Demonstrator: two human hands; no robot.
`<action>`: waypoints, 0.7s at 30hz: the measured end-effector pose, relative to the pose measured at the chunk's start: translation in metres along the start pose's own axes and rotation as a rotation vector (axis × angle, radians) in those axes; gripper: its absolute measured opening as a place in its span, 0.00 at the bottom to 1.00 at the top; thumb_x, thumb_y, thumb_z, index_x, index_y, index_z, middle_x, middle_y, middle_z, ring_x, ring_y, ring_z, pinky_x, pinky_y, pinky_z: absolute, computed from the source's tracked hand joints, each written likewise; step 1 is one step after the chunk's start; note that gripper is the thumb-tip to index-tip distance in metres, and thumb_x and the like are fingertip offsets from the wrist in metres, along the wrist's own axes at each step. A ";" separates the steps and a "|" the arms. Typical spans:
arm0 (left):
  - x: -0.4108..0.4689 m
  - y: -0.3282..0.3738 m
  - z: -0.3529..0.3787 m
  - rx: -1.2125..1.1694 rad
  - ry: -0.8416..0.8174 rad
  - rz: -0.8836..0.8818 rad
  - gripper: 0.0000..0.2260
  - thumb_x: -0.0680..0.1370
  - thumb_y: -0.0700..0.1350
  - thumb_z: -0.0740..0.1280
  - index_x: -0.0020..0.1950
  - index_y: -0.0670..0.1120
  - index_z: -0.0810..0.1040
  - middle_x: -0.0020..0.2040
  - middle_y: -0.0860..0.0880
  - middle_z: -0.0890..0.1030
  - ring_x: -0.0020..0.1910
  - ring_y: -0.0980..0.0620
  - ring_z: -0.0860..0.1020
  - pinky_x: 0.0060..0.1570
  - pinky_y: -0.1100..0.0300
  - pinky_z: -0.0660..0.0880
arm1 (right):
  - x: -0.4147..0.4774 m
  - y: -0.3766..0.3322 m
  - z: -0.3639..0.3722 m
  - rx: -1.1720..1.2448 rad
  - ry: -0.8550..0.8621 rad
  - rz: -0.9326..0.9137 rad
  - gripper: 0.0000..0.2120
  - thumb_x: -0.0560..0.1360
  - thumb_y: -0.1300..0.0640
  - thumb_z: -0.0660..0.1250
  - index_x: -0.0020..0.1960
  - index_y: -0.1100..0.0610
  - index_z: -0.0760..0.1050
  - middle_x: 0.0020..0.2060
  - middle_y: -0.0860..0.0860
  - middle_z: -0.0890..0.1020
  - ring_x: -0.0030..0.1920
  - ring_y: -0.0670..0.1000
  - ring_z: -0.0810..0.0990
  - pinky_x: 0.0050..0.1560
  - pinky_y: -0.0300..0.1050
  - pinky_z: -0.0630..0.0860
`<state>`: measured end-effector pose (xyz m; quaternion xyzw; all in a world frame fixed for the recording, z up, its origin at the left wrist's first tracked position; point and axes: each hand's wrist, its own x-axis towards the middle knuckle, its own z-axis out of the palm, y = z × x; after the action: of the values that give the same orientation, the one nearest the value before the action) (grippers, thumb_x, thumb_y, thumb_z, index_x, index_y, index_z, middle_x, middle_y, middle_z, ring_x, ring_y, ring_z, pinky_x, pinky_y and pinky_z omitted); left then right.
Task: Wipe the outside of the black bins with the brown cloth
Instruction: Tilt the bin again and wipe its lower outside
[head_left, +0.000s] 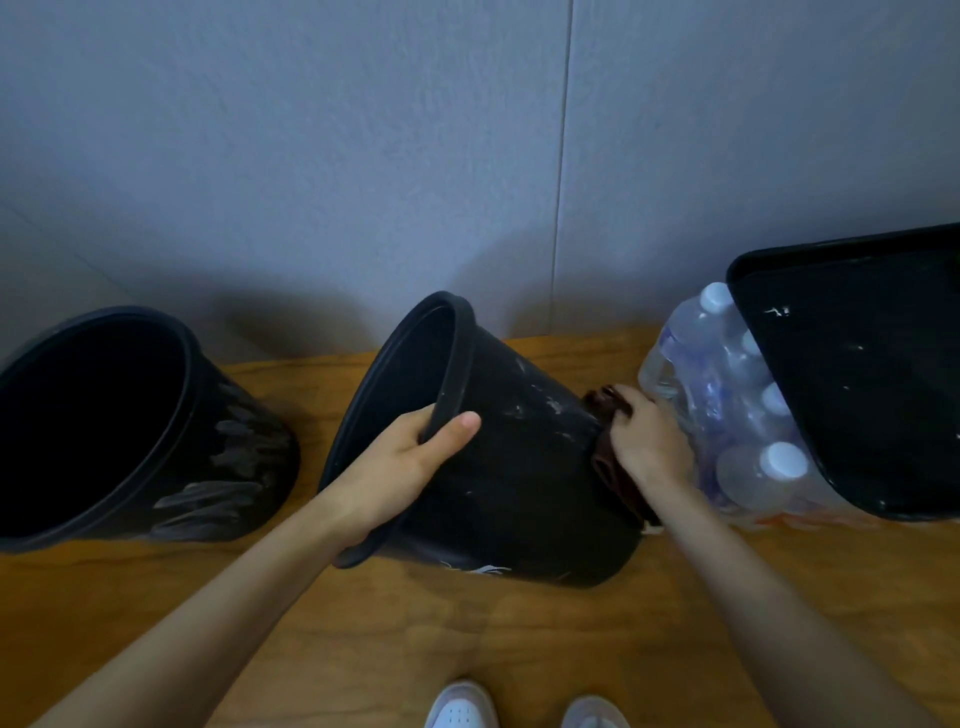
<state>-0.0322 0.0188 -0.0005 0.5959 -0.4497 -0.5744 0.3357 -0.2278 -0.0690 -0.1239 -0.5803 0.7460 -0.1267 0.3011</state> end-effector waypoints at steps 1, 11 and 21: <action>-0.001 -0.001 -0.001 0.007 0.009 0.001 0.10 0.75 0.52 0.59 0.50 0.52 0.78 0.44 0.61 0.84 0.46 0.61 0.81 0.41 0.73 0.75 | -0.003 -0.013 -0.001 0.038 -0.001 -0.047 0.19 0.78 0.55 0.58 0.69 0.46 0.67 0.67 0.52 0.70 0.62 0.55 0.73 0.59 0.53 0.74; 0.002 0.001 -0.002 0.131 0.011 -0.006 0.11 0.77 0.50 0.60 0.51 0.47 0.79 0.45 0.53 0.84 0.45 0.57 0.82 0.41 0.70 0.76 | -0.030 -0.108 -0.009 0.263 0.120 -0.423 0.18 0.79 0.56 0.57 0.68 0.47 0.68 0.68 0.48 0.69 0.61 0.50 0.73 0.58 0.49 0.75; -0.003 0.003 0.002 0.066 -0.101 0.024 0.09 0.74 0.49 0.60 0.47 0.48 0.78 0.41 0.57 0.84 0.44 0.58 0.82 0.41 0.70 0.75 | 0.020 0.027 0.007 0.007 -0.098 0.110 0.17 0.79 0.54 0.56 0.66 0.47 0.70 0.60 0.53 0.76 0.58 0.56 0.76 0.58 0.54 0.74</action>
<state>-0.0344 0.0206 0.0027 0.5717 -0.4918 -0.5844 0.2996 -0.2480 -0.0783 -0.1505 -0.5430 0.7607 -0.0840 0.3456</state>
